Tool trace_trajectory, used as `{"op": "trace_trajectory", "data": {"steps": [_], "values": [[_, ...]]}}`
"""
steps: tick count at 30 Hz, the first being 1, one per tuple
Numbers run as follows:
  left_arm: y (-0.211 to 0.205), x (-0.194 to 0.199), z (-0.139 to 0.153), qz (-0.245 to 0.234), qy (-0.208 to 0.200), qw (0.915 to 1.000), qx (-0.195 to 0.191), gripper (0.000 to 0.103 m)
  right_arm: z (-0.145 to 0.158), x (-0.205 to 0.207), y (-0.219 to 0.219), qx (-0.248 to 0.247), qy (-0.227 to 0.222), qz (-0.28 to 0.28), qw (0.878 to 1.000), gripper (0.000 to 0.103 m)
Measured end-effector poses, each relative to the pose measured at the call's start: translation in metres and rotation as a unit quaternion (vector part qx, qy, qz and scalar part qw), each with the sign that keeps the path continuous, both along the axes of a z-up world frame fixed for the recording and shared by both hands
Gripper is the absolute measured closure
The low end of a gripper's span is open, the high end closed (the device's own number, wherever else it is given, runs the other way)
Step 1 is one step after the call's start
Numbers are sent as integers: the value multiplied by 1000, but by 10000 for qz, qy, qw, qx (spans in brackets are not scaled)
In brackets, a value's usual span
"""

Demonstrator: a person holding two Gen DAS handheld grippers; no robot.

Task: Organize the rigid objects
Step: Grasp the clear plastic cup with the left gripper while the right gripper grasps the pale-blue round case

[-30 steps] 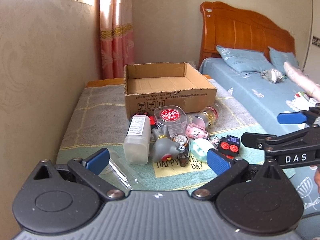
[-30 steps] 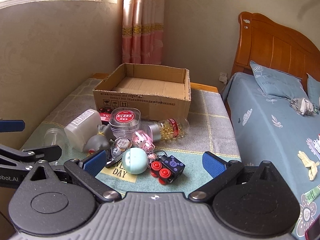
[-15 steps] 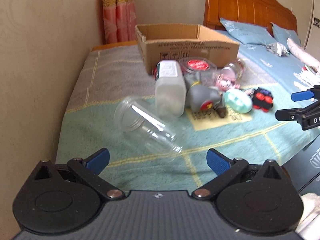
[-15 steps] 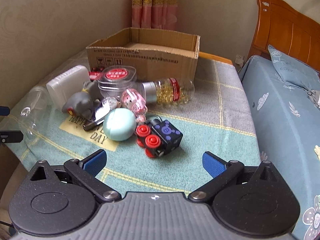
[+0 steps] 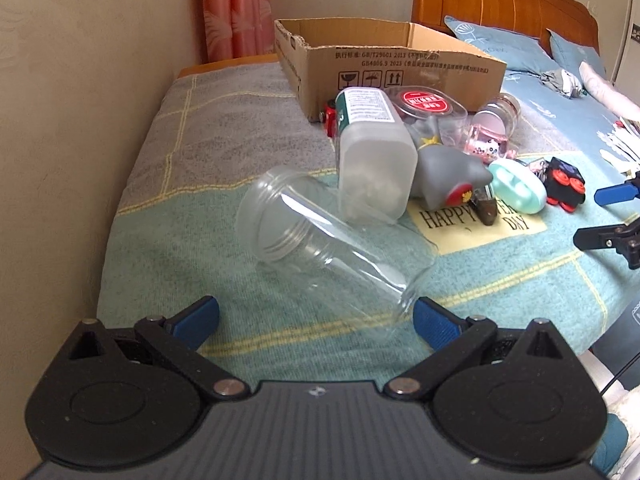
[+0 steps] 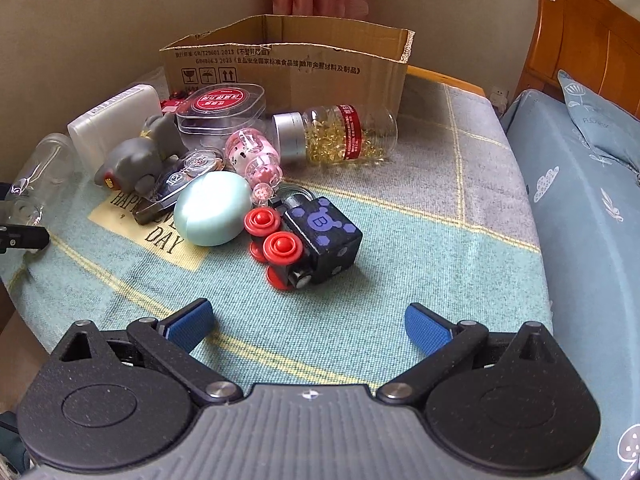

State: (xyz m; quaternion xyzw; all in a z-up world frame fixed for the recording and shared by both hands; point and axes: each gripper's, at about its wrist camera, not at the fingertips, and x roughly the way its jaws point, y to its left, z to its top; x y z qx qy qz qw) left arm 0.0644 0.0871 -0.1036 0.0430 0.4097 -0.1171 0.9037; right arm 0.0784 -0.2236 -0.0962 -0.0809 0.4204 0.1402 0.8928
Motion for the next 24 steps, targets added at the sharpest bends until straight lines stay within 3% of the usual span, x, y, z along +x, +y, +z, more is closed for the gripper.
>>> {"op": "trace_trajectory", "data": {"steps": [20,24], "values": [[-14,30,-2,-445,-389,9981,165,2,4,8,3,10,-1,136,9999,0],[-14,27,2,-491,-548,9971,167,7,21,3,8,158,-267,361,9989,0]]}}
